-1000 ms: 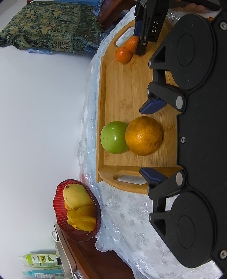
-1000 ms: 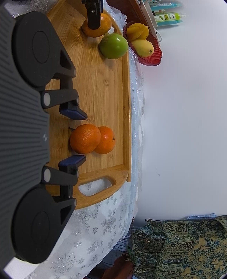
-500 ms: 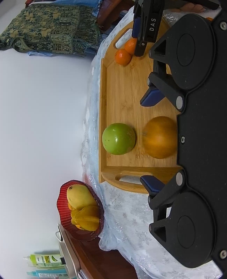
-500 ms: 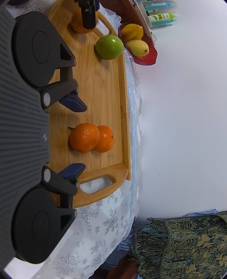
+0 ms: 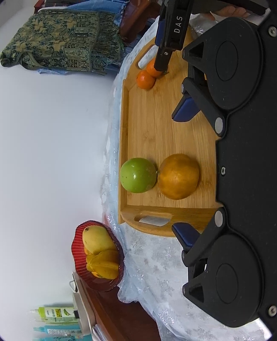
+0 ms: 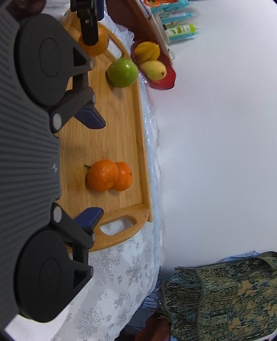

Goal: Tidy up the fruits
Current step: 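Move the left gripper to the dark purple fruit while the right gripper approaches a tangerine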

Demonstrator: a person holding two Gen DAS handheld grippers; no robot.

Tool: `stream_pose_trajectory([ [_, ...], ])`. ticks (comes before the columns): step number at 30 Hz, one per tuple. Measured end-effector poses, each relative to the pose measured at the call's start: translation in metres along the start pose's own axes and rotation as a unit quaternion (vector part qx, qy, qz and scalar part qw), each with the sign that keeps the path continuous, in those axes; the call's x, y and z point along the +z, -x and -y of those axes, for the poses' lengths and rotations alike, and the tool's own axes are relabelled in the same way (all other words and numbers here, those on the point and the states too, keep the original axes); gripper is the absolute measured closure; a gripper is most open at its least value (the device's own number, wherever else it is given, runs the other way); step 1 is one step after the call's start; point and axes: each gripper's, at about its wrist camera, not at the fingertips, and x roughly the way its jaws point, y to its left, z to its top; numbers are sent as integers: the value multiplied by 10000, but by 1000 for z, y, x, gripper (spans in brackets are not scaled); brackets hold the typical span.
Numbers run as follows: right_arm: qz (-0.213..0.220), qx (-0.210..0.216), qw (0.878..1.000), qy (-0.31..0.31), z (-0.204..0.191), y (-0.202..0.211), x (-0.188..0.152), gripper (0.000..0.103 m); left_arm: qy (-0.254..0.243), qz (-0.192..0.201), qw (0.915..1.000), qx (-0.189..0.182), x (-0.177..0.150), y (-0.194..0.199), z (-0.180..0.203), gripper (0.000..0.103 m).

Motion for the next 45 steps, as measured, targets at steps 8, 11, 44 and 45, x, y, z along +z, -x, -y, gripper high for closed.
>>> stream_pose_trajectory([
  [8,451,149,9987,177,-10,44,-9,6,316,248,9992,-64,-15,32,0,0],
  [11,512,195,9980,328,-16,59,-19,2,382,307,9988,-95,-24,42,1,0],
  [44,111,-189,9989,417,-34,104,-73,0,-85,92,9999,17,-88,97,20,0],
  [45,111,-196,9988,435,-34,105,-74,0,-92,80,9999,24,-89,97,20,0],
])
